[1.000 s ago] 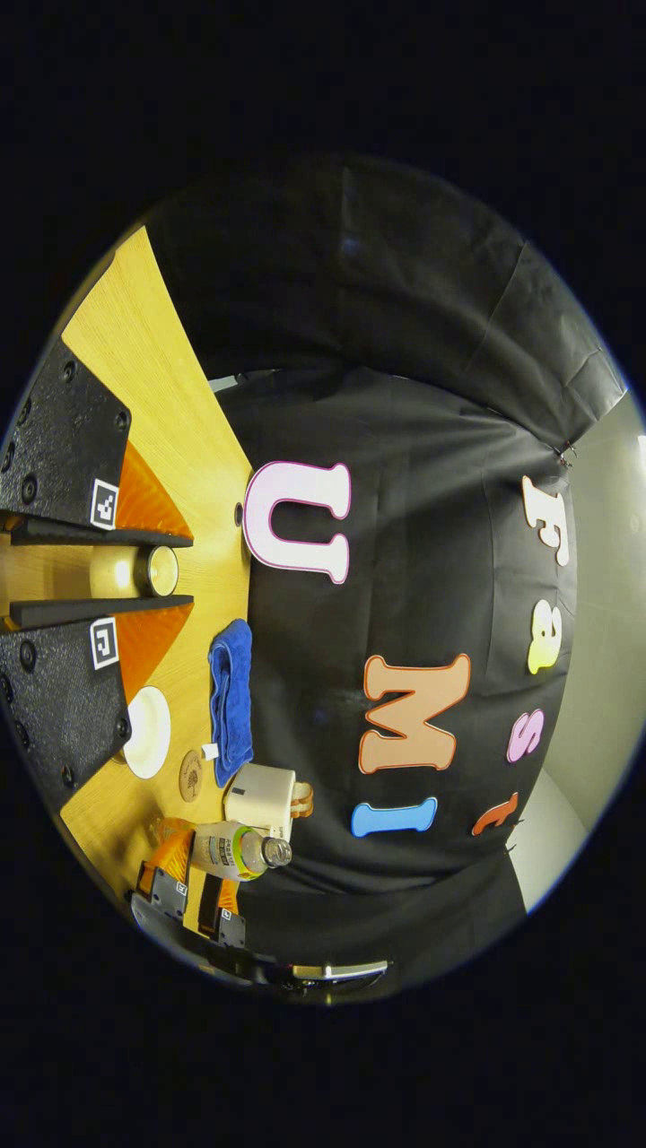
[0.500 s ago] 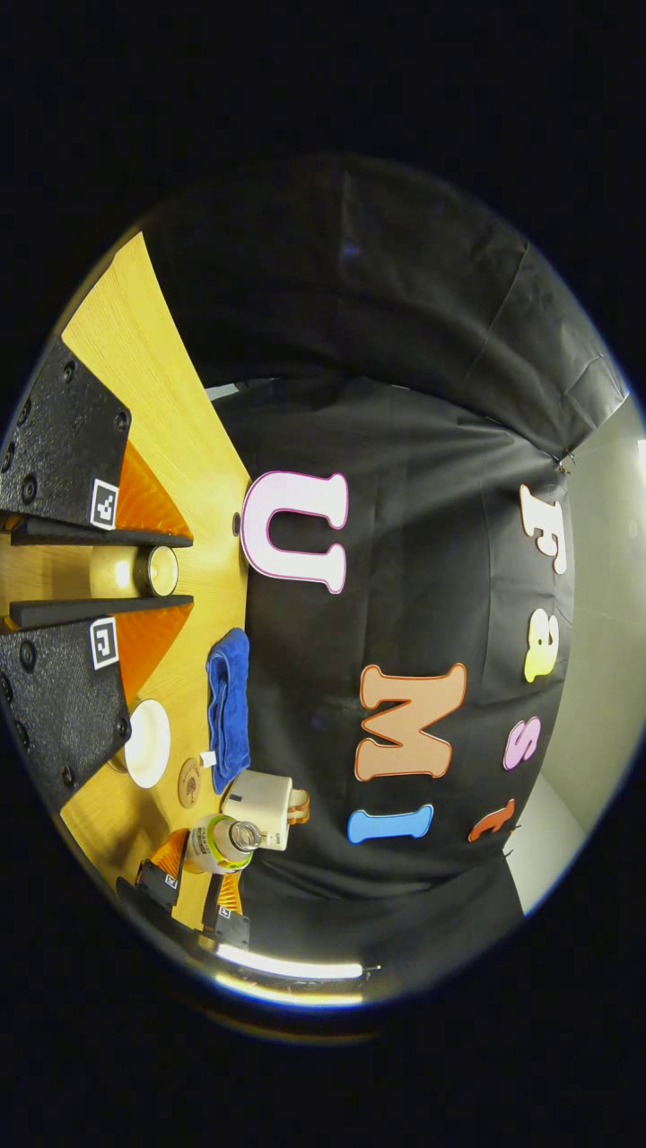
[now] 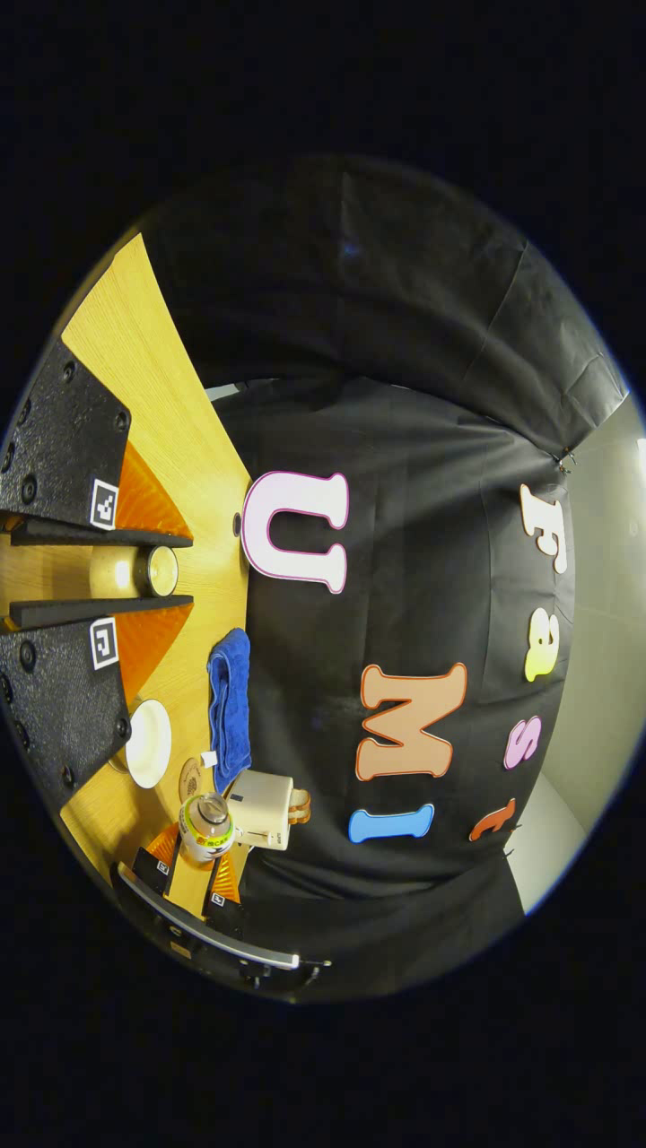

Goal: Open the teacup lid with one hand, grasp the water bottle and pour water into the teacup with the other hand; after pouring, place the water bottle on the coaster and then close the teacup lid.

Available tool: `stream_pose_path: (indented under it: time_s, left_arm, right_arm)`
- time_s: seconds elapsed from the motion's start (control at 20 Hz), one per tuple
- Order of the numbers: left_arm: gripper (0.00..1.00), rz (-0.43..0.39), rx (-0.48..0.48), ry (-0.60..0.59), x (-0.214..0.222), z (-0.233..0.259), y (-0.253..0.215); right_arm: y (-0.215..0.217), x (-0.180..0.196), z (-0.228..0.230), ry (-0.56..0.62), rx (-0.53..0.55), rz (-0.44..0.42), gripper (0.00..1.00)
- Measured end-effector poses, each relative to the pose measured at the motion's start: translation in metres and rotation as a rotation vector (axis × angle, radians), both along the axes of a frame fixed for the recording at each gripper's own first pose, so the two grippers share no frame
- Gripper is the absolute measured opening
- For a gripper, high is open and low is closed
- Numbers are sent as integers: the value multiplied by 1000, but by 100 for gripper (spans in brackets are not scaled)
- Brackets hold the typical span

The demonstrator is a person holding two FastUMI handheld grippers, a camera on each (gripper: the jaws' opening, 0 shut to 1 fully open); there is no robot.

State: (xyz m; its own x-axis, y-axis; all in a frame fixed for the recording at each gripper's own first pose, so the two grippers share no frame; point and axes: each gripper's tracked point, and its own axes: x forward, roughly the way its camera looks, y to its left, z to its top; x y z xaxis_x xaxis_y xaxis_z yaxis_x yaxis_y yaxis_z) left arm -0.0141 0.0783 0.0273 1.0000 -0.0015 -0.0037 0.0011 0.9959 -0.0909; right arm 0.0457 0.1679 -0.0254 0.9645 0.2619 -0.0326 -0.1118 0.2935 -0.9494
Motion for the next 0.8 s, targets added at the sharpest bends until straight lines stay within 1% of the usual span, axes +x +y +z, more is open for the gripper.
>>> stream_pose_path:
  time_s: [0.5,0.8]
  left_arm:
    - [21,5,2,-5,-2,4,2]
    - [21,3,-3,-10,-4,6,2]
  right_arm:
    - [12,1,-3,-42,-147,37,58]
    - [14,1,-2,-71,-265,55,58]
